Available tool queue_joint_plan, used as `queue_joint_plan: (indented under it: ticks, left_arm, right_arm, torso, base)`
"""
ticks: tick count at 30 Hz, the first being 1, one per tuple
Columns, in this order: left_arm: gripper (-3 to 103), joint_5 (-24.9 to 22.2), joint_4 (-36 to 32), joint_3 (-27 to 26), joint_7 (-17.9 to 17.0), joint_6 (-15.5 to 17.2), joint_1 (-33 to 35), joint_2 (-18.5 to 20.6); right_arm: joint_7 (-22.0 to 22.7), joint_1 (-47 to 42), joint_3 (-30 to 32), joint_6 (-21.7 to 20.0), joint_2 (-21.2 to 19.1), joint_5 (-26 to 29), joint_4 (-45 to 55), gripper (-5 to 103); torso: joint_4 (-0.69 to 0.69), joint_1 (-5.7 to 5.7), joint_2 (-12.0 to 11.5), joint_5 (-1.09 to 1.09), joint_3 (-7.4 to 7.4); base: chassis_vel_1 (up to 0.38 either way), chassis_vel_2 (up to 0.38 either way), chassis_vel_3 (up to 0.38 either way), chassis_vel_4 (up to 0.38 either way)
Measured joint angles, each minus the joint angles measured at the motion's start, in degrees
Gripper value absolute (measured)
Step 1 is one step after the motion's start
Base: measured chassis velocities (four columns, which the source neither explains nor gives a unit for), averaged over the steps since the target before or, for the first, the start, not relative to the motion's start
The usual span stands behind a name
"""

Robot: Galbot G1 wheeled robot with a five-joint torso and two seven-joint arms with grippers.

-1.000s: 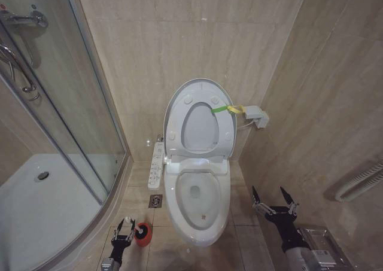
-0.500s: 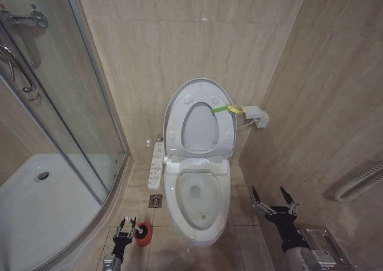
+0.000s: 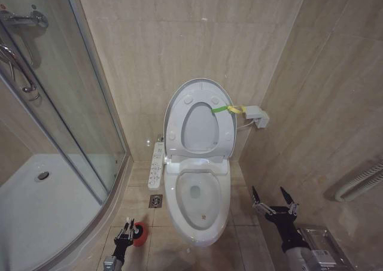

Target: Open the toilet lid, clean the toilet bowl with a toilet brush, close the toilet lid, and flush.

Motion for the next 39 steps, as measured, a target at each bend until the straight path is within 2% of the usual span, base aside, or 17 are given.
queue_joint_plan:
  ticks: [5,9,15,21,30,39]
  left_arm:
    - [16,-0.82,0.11,-0.03,1.5,-0.15,-0.03,0.05]
    - [16,-3.46,-0.98,-0.04,3.53,-0.13,0.87,0.07]
    - [16,-5.71,-2.69,-0.29,4.79,0.23,2.45,-0.21]
    - [16,-6.03,-4.47,-0.82,4.61,1.2,4.01,-0.51]
    - [16,-3.44,-4.94,-2.21,2.55,2.15,5.25,-0.17]
    - [16,-3.55,-5.73,-2.35,2.78,2.13,5.37,-0.03]
  right_arm:
    - [0.0,0.0,0.0,0.0,0.0,0.0,0.0,100]
    - [0.0,0.0,0.0,0.0,0.0,0.0,0.0,100]
    - [0.0,0.0,0.0,0.0,0.0,0.0,0.0,100]
    - [0.0,0.0,0.0,0.0,0.0,0.0,0.0,100]
    - [0.0,0.0,0.0,0.0,0.0,0.0,0.0,100]
    - [0.0,0.0,0.0,0.0,0.0,0.0,0.0,100]
  torso:
    - [0.0,0.0,0.0,0.0,0.0]
    - [0.0,0.0,0.0,-0.01,0.0]
    - [0.0,0.0,0.0,0.0,0.0]
    - [0.0,-0.01,0.0,-0.01,0.0]
    - [0.0,-0.01,0.0,0.0,0.0]
    - [0.0,-0.01,0.0,0.0,0.0]
  base:
    - [0.0,0.0,0.0,0.0]
    - [0.0,0.0,0.0,0.0]
    - [0.0,0.0,0.0,0.0]
    - [0.0,0.0,0.0,0.0]
    - [0.0,0.0,0.0,0.0]
    - [0.0,0.0,0.0,0.0]
